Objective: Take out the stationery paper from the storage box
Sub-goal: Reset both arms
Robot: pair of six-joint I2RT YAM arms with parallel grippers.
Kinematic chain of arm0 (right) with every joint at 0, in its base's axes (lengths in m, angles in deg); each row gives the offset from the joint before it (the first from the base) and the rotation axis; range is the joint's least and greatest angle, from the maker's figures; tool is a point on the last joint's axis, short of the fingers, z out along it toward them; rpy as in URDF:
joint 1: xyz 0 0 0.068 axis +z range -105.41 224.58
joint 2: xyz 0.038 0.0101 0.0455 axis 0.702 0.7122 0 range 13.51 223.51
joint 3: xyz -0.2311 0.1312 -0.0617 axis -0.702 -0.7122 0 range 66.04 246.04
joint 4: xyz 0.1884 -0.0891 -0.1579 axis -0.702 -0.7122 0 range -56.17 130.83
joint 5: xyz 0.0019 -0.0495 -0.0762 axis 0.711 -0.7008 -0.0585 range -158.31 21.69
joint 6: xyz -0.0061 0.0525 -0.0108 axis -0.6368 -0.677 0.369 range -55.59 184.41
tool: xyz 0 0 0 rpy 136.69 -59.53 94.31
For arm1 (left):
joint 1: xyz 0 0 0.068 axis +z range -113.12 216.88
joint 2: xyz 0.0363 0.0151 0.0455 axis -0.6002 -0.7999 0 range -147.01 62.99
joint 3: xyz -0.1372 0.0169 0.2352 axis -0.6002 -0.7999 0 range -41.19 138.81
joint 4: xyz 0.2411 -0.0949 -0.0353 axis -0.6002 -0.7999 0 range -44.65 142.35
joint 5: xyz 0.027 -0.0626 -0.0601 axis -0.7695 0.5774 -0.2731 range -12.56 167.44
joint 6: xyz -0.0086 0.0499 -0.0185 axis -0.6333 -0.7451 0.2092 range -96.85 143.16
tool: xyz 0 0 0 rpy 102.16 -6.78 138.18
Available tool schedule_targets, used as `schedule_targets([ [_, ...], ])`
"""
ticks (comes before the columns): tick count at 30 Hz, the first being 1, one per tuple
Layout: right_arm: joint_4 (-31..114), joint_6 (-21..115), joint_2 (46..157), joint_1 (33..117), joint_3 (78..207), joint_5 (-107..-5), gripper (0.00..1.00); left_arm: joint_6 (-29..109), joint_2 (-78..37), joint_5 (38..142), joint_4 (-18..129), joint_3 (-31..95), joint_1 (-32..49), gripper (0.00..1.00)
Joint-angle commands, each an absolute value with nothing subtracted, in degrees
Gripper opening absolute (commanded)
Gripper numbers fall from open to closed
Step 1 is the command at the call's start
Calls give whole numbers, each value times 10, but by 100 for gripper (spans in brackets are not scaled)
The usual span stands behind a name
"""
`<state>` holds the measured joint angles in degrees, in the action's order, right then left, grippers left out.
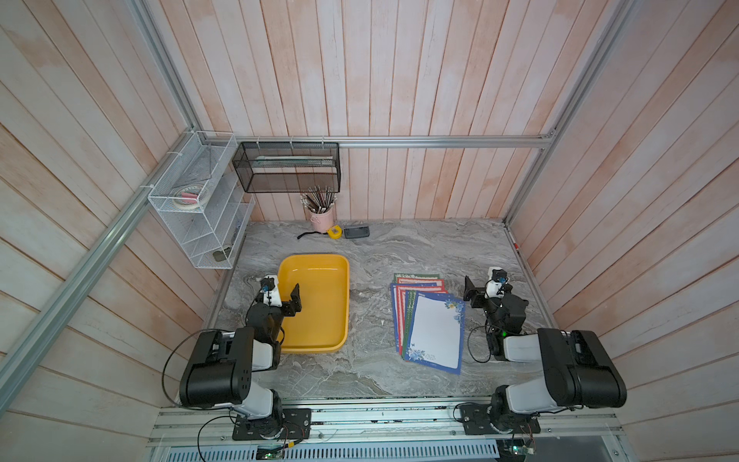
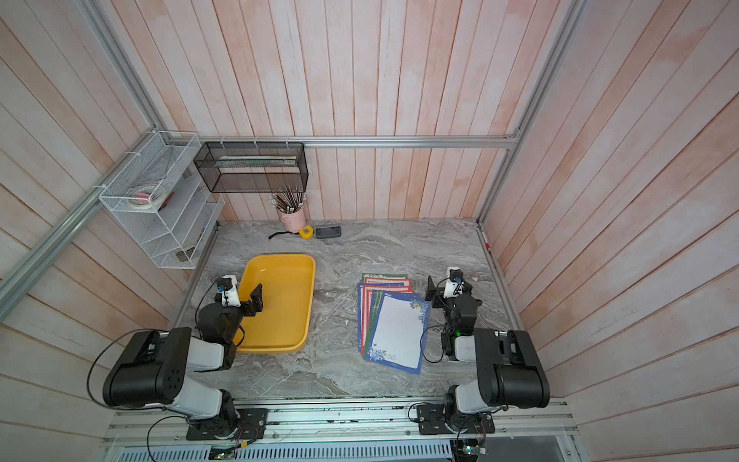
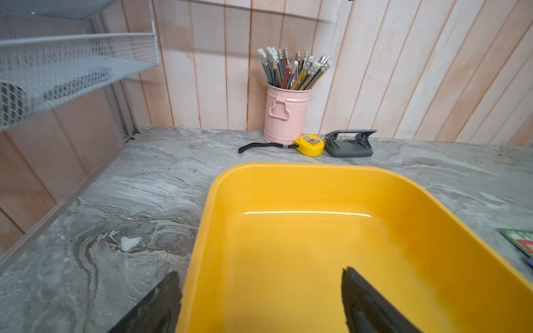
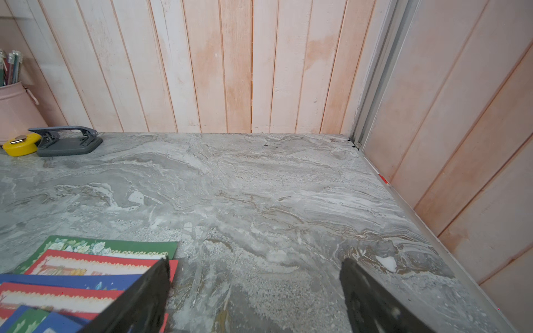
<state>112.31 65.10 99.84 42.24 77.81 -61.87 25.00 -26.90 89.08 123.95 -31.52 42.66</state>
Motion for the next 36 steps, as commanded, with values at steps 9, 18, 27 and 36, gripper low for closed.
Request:
schedule_targets([
  [9,1181,619,1031,411,779,-667,98,211,-264,909,1222,-271,398,96],
  [18,1186,613,1031,411,777,-684,98,230,-267,858,1190,-252,398,100],
  [27,1192,608,1032,411,774,-695,98,249,-264,805,1201,-259,397,100],
  [36,1193,608,1032,411,774,-694,98,243,-267,775,1193,-252,386,100],
])
